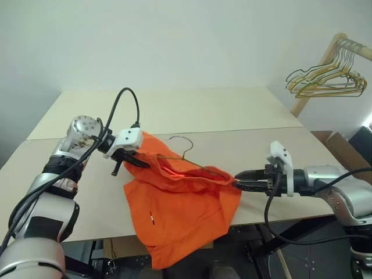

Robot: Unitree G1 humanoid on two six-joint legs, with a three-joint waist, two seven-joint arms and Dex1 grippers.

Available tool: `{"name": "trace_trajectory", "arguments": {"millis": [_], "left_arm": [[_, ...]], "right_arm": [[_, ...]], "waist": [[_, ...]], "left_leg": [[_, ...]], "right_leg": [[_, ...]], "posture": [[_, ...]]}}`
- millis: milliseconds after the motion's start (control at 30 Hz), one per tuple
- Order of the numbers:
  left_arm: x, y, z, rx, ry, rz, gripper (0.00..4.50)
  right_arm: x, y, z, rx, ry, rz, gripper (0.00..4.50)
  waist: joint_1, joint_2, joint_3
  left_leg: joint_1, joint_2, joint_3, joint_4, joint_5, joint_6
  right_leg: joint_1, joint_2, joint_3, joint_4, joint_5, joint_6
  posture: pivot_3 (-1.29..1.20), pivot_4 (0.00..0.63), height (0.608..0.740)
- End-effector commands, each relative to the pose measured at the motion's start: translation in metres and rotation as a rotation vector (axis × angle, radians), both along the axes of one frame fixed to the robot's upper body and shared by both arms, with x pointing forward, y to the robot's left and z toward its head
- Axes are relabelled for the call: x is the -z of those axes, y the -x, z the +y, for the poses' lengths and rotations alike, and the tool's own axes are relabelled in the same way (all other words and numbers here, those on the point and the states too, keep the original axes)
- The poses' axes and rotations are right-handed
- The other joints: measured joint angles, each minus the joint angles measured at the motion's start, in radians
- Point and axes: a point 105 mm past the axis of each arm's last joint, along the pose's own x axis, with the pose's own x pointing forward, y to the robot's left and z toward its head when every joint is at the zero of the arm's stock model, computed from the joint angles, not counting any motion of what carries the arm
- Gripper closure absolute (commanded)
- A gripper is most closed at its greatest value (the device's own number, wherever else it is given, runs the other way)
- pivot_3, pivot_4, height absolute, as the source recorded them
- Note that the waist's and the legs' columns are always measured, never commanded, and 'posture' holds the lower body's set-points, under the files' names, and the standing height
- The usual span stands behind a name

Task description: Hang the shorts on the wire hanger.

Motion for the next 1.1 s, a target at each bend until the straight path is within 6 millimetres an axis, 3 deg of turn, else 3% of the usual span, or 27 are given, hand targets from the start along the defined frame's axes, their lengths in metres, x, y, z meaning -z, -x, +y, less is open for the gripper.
{"name": "trace_trajectory", "arguments": {"millis": [33,133,267,400,700,1100], "left_arm": [[-0.017,-0.005,-0.003,0.001,0.027,-0.051,4.5],[-0.017,-0.004,-0.004,0.004,0.031,-0.049,4.5],[-0.016,-0.003,-0.004,0.008,0.027,-0.049,4.5],[-0.015,-0.004,-0.003,0.019,-0.006,-0.058,4.5],[-0.009,-0.009,-0.001,0.069,-0.157,-0.12,4.5],[-0.015,-0.013,-0.009,0.072,-0.118,-0.126,4.5]], "right_arm": [[-0.01,-0.004,-0.006,0.022,0.034,-0.056,1.04],[-0.021,-0.008,-0.015,0.067,0.028,-0.095,0.04],[-0.065,-0.01,-0.014,0.055,-0.107,-0.195,0.01],[-0.091,-0.002,0.014,-0.058,-0.165,-0.24,0.01],[-0.08,-0.016,0.094,-0.171,-0.096,-0.227,0.01],[-0.042,-0.032,0.137,-0.146,0.025,-0.17,0.01]], "waist": [[0.0,0.0,0.0],[0.0,0.0,0.0],[0.0,0.0,0.0],[-0.005,0.0,0.0],[-0.009,0.0,0.0],[-0.012,0.0,0.0]], "left_leg": [[0.0,0.0,0.0,0.0,0.0,0.0],[0.0,0.0,0.0,0.0,0.0,0.0],[0.0,0.0,0.0,0.0,0.0,0.0],[0.001,0.001,0.0,0.0,0.0,0.0],[-0.001,0.002,0.001,0.0,0.0,0.0],[-0.003,0.0,0.0,0.001,0.0,0.0]], "right_leg": [[0.0,0.0,0.0,0.0,0.0,0.0],[0.0,0.0,0.0,0.0,0.0,0.0],[0.0,0.0,0.0,0.0,0.0,0.0],[0.0,0.001,0.0,0.0,0.0,0.0],[-0.002,0.001,0.0,0.001,0.0,-0.001],[-0.002,-0.001,-0.001,0.001,0.001,0.0]], "posture": [[-0.02,0.0,0.74],[-0.02,0.0,0.74],[-0.02,0.0,0.74],[-0.03,0.0,0.74],[-0.03,0.0,0.74],[-0.03,0.0,0.74]]}}
